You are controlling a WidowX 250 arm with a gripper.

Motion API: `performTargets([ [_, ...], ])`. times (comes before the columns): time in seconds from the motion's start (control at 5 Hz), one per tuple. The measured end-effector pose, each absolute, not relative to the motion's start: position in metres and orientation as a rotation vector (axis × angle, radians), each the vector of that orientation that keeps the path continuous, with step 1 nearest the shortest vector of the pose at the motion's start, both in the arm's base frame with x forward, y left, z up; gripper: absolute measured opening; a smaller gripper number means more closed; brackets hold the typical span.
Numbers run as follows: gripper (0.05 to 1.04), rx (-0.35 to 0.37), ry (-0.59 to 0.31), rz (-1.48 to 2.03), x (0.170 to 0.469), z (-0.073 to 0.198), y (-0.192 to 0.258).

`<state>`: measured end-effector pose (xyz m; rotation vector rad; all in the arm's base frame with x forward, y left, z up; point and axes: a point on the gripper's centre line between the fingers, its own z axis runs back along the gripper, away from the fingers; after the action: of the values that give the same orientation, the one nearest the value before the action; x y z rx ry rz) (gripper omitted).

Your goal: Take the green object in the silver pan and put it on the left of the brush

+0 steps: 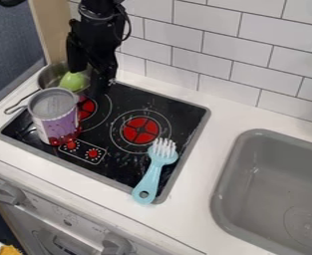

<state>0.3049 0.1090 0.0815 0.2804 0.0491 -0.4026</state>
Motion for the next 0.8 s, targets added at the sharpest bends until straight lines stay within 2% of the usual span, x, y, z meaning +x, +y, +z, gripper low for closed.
performTargets([
  [0.2, 0.999, 0.26, 0.079, -0.405, 0.303, 0.07, 0.108],
  [0.6, 0.999, 0.192, 0.05, -0.265, 0.314, 0.072, 0.154],
  [0.8, 0.999, 0.226, 0.034, -0.235, 0.322, 0.076, 0.177],
])
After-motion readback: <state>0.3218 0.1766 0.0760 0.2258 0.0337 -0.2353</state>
